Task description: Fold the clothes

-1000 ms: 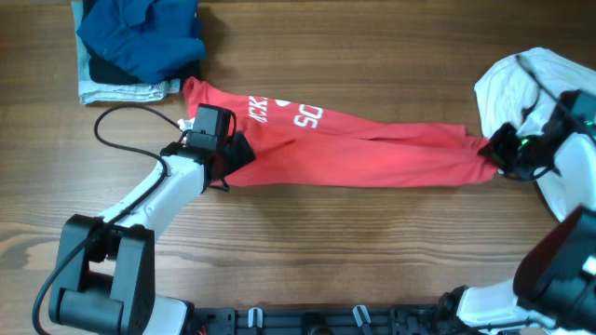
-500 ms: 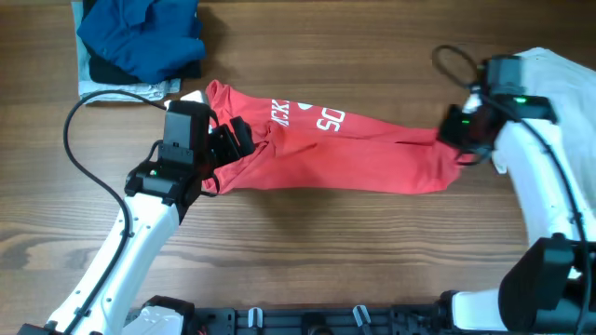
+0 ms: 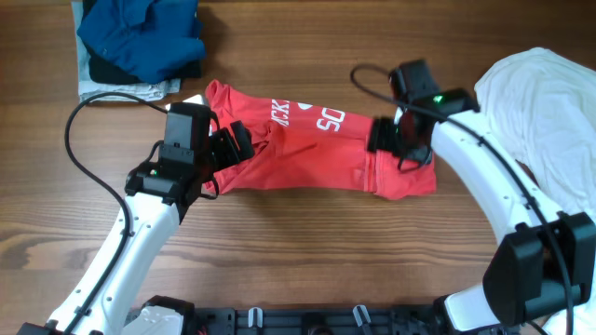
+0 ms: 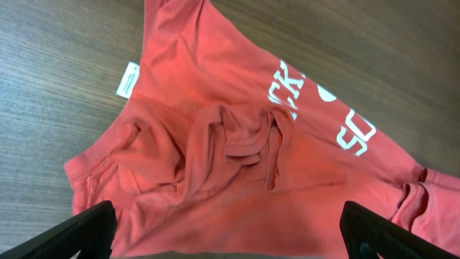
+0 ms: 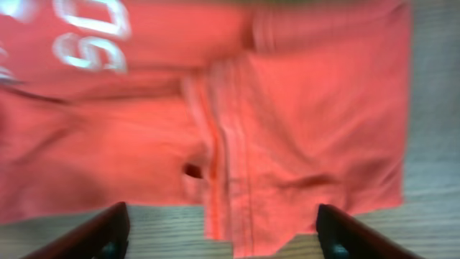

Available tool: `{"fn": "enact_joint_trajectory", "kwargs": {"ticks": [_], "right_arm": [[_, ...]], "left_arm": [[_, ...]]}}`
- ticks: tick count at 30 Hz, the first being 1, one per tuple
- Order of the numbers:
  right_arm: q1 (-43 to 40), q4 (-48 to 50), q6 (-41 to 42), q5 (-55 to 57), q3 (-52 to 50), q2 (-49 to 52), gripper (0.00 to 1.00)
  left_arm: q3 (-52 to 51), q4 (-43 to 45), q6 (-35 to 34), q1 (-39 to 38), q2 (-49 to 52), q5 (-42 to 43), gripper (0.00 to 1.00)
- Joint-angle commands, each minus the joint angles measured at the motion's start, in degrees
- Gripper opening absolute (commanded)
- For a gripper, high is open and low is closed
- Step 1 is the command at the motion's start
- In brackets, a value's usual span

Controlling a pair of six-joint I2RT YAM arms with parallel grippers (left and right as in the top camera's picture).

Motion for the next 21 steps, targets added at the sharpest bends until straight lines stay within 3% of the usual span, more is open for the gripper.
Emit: {"fn": "enact_joint_trajectory", "kwargs": {"ticks": [1,6,8,9,10,11,18,21], "right_arm": [[-2.25,-0.57,-4.96,-0.92,6.25,-1.18,0.63],[-2.23,0.0,-9.09,-1.73,3.78,5.97,0.56],[-1.99,0.02,-9.07,-4.57,3.41,10.32,0.4],[-1.9,0.07,-8.79,-4.98,3.41,13.31,0.21],[-1.92,0.09,-7.52,-4.98,3.41,15.41,0.1],[-1.92,0.76,-7.13,-5.25,3.41,17.46,0.05],[-2.01,14.8,-5.7,-4.98,3.41,23.41,0.05],[-2.23,12.33,-6.34,-3.56,7.8,23.21,0.05]], "left_arm": [[0.68,-0.63,1.09,0.04,0.17,0.48,1.0],[0.68,-1.03,1.07,0.04,0.17,0.48,1.0],[0.68,-1.09,1.07,0.04,0.17,0.48,1.0],[0.68,-1.2,1.07,0.04,0.17,0.48,1.0],[0.68,-1.33,1.07,0.04,0.17,0.48,1.0],[0.68,-1.53,1.07,0.04,0.17,0.48,1.0],[0.68,-1.97,1.09,0.04,0.17,0.46,1.0],[0.68,-2.34,1.09,0.04,0.2,0.44,1.0]]}}
